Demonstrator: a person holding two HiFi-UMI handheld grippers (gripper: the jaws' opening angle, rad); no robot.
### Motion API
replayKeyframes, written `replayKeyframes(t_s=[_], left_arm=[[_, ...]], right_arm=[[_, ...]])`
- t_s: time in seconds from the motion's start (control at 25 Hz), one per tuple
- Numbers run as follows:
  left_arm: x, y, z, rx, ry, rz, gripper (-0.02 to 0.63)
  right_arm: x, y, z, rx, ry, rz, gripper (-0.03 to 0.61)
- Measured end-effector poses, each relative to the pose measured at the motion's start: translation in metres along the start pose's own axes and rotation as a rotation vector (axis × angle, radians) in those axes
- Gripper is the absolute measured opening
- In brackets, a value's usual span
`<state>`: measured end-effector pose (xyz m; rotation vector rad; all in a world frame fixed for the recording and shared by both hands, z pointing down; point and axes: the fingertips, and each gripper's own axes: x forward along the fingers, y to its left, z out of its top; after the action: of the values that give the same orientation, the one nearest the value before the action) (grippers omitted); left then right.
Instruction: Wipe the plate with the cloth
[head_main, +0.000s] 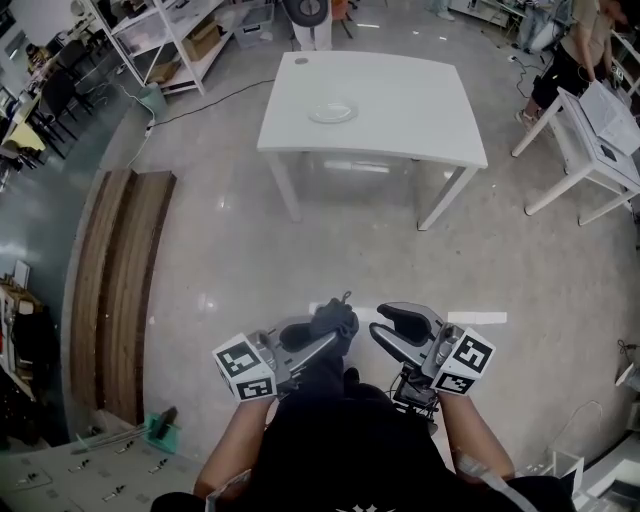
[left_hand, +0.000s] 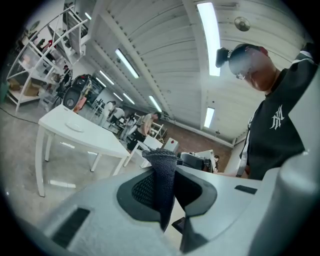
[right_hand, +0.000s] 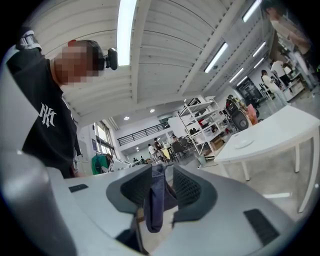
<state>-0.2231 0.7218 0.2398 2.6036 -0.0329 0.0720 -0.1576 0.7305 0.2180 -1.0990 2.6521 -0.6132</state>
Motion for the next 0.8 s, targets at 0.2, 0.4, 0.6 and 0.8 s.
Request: replayKeyframes(t_s=[0.2,0.4,0.6,0.8], left_arm=[[0.021,0.073,0.035,-0.02,-0.006,0.002,0.051],[0.041,0.148,0.087,-0.031,-0.015,-0.028,0.051],[0.059,0.206,0.125,-0.039,0.004,-0.069,0.051],[0.082,0.253,0.15,-0.044,0.008,-0.08,0.051]], right_arm=[[0.033,-0.064,0.024,0.023,0.003,-0.045,0.104],[0.077,-0.136,0.063,0.046,-0.009,-0.097,0.104],[0.116,-0.187,0.095,0.026,-0.004,-0.135,0.104],[0.137,-0.241,0.122,-0.006,0.009,-0.162,0.104]])
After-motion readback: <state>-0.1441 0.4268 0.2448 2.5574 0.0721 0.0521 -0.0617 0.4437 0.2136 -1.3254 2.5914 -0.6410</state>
